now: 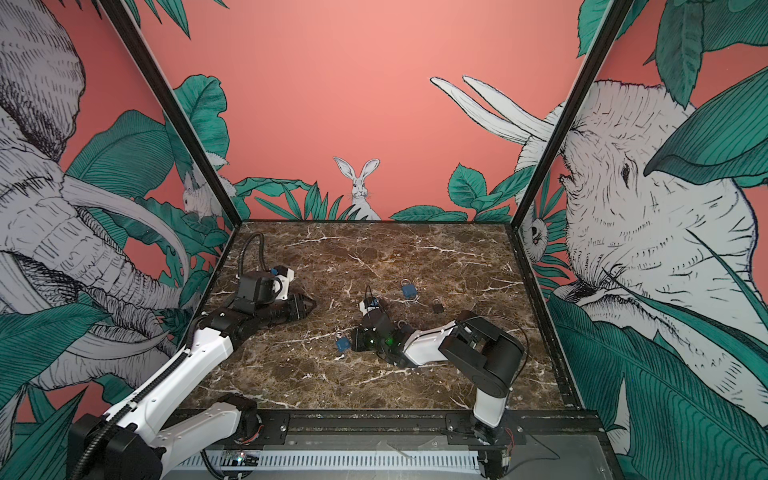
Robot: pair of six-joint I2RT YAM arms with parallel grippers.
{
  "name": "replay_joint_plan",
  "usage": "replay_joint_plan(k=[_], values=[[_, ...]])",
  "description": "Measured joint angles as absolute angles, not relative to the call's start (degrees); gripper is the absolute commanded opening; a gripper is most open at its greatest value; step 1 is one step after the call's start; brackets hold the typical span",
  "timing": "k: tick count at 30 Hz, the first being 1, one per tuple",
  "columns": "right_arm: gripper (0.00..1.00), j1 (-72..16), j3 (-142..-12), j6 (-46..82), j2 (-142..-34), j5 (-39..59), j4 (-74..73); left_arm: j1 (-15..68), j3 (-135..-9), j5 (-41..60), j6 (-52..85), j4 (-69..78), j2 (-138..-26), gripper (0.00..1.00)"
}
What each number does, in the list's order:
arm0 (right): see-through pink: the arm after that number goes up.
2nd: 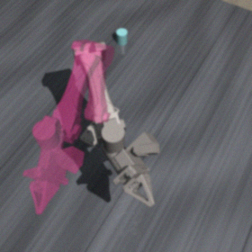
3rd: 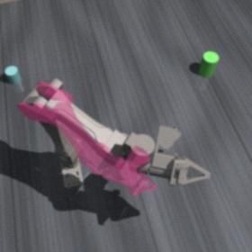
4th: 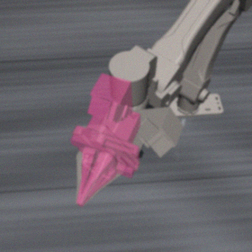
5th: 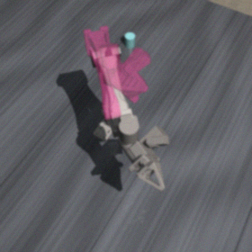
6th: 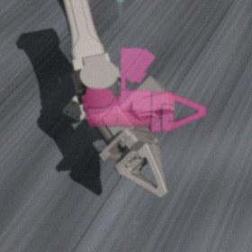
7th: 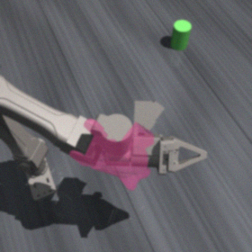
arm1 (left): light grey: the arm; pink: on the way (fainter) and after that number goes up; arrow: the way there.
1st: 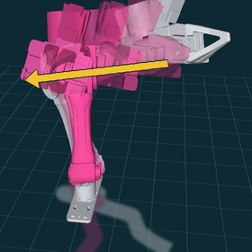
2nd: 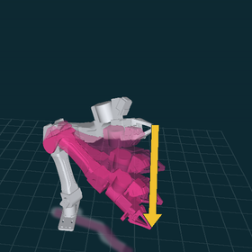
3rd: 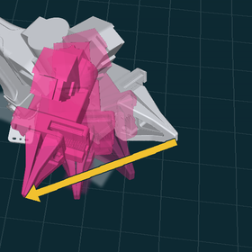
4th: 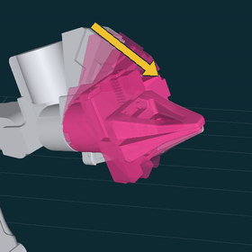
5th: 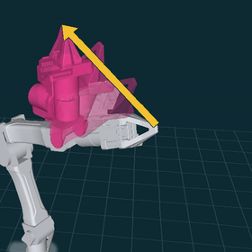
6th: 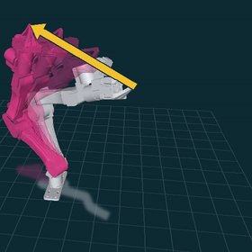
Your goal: Lock with the key
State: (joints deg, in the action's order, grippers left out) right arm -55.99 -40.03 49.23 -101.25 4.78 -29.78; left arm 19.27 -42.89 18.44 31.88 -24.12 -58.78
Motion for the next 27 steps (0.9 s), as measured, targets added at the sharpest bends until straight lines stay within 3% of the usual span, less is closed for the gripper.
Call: replay_joint_plan(k=[4,13,21,27], values=[[0.01,-56.2,-39.3,49.6,-101.3,4.6,-29.8,19.2,-42.9,18.4,32.0,-24.1,-58.5,0.44],[0.24,-56.9,-39.3,49.2,-100.1,3.8,-28.9,19.2,-42.3,18.4,32.1,-24.1,-57.6,0.44],[0.3,-58.3,-39.5,44.8,-90.1,0.8,-21.9,19.2,-42.0,17.5,31.8,-24.2,-56.1,0.44],[0.45,-58.0,-47.6,34.6,-80.6,-3.9,-9.0,19.2,-42.3,12.5,29.6,-25.2,-54.5,0.48]])
